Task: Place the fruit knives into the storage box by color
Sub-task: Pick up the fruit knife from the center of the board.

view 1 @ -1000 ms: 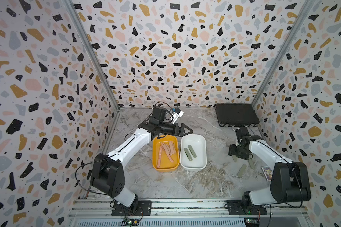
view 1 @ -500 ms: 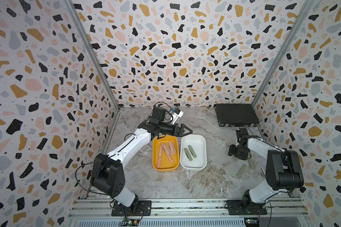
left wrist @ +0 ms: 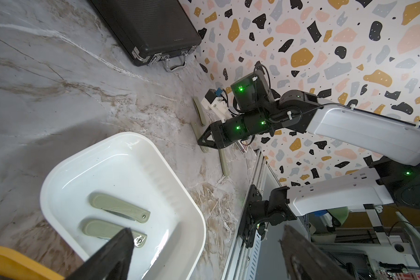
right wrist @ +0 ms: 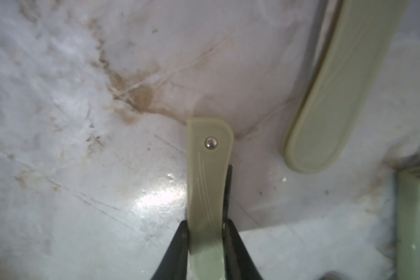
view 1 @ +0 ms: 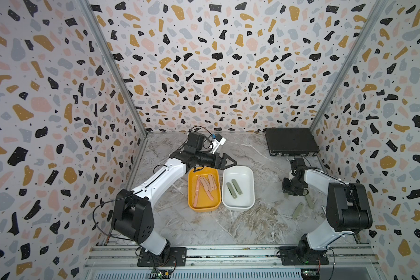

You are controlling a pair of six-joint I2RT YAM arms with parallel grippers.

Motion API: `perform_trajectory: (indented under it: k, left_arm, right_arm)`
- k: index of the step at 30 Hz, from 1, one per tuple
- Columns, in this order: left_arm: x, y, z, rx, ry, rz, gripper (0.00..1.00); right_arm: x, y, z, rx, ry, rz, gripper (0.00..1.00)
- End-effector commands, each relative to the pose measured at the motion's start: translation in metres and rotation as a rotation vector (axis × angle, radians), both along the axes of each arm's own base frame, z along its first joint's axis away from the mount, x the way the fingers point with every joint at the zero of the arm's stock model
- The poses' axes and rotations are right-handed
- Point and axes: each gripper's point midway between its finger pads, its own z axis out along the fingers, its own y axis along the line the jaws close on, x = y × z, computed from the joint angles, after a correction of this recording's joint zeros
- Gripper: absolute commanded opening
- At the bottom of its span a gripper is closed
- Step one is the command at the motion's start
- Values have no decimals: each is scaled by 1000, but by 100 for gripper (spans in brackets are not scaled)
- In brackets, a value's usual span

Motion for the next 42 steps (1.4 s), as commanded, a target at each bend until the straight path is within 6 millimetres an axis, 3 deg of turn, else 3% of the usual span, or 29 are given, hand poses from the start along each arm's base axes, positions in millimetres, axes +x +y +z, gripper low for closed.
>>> perform_trajectory:
  k: [1, 16, 20, 25, 42]
  left_arm:
    - [1, -2, 4, -9, -35, -15, 95]
    - [1, -2, -5, 0, -23, -14, 95]
    - [2, -2, -7, 3, -22, -10, 95]
    - [3, -2, -8, 7, -24, -8, 95]
    - [2, -2, -8, 6, -23, -12, 96]
  right_arm:
    - [-6, 16, -6, 36, 47, 49, 24]
    - [-11, 54, -14, -27, 98, 200, 25]
    - [-13, 54, -13, -41, 105, 210, 26]
    - [-17, 51, -8, -63, 107, 223, 35]
    - [-32, 53, -10, -97, 140, 254, 36]
